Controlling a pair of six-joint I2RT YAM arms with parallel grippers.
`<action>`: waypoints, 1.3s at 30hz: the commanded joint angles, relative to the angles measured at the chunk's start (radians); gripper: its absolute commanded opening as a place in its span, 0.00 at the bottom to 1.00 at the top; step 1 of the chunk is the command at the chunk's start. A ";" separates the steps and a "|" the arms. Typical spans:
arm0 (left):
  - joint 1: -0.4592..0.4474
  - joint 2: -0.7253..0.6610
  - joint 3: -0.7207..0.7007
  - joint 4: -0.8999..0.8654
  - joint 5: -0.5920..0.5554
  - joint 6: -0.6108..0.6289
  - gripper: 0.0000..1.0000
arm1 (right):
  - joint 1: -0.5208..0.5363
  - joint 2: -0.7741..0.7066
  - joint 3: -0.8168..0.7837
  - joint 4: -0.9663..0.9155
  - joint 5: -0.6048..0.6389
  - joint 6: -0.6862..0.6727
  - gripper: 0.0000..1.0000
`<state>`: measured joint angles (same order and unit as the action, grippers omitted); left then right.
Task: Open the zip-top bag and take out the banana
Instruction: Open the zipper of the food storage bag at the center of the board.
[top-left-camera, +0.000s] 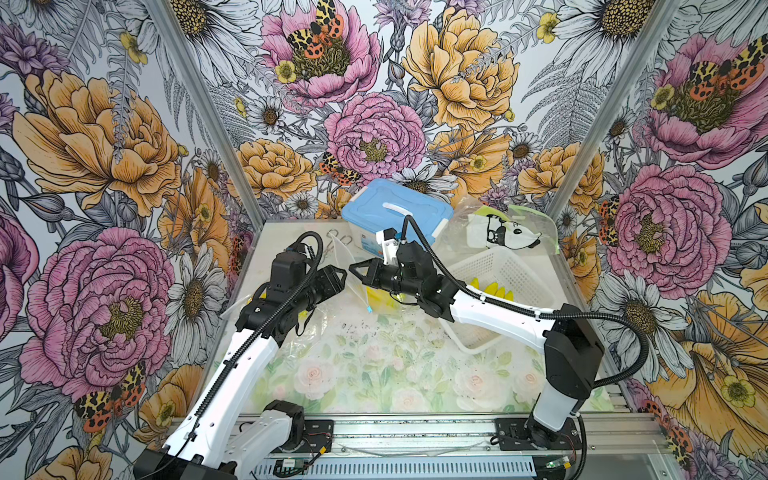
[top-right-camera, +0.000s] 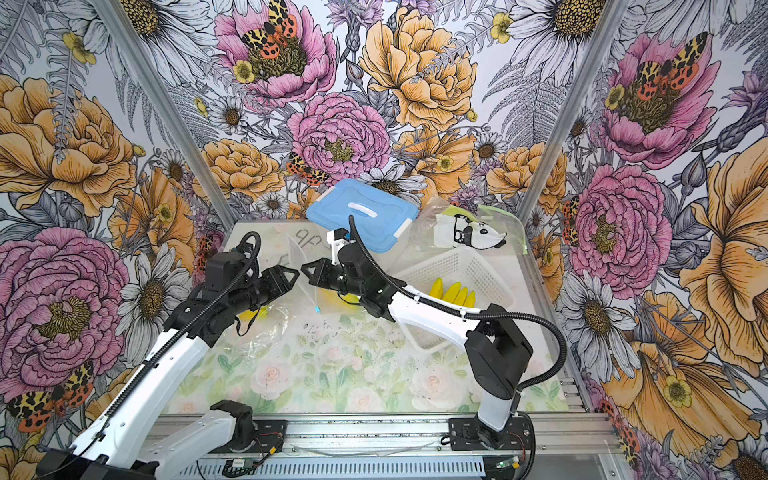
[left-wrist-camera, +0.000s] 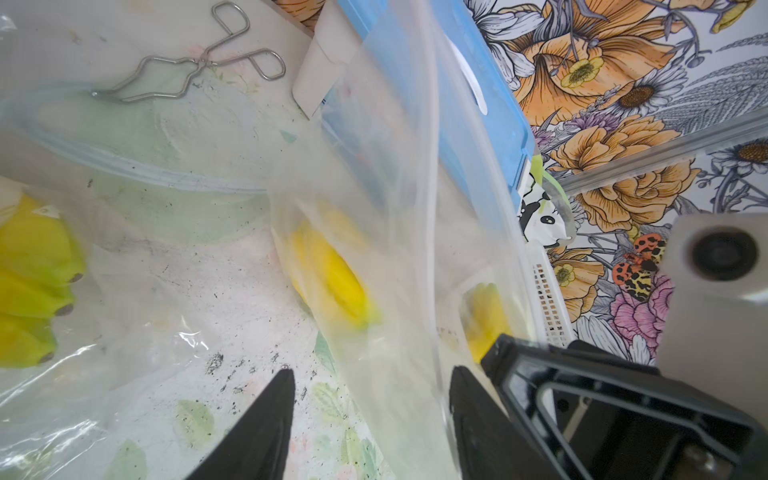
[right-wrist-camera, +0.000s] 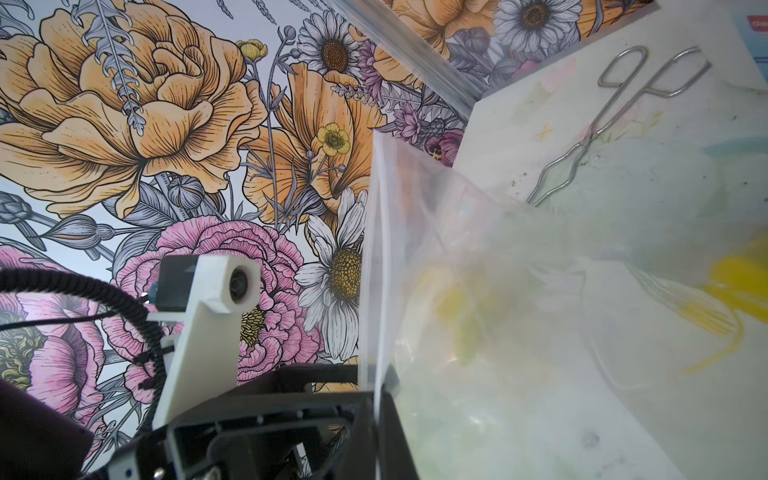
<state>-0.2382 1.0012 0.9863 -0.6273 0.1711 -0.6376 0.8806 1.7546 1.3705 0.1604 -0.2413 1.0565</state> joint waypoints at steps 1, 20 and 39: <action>0.014 0.011 0.052 0.010 -0.021 0.018 0.46 | 0.002 -0.028 0.037 -0.008 -0.016 -0.033 0.00; 0.163 0.020 0.379 -0.192 0.023 0.215 0.00 | -0.122 -0.135 0.057 -0.130 -0.018 -0.088 0.00; -0.258 0.187 0.222 -0.062 0.026 0.102 0.00 | -0.168 -0.510 -0.530 -0.254 0.141 -0.096 0.00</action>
<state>-0.4812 1.1847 1.1721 -0.7628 0.2249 -0.5213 0.7311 1.3457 0.8482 -0.0479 -0.1761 0.9985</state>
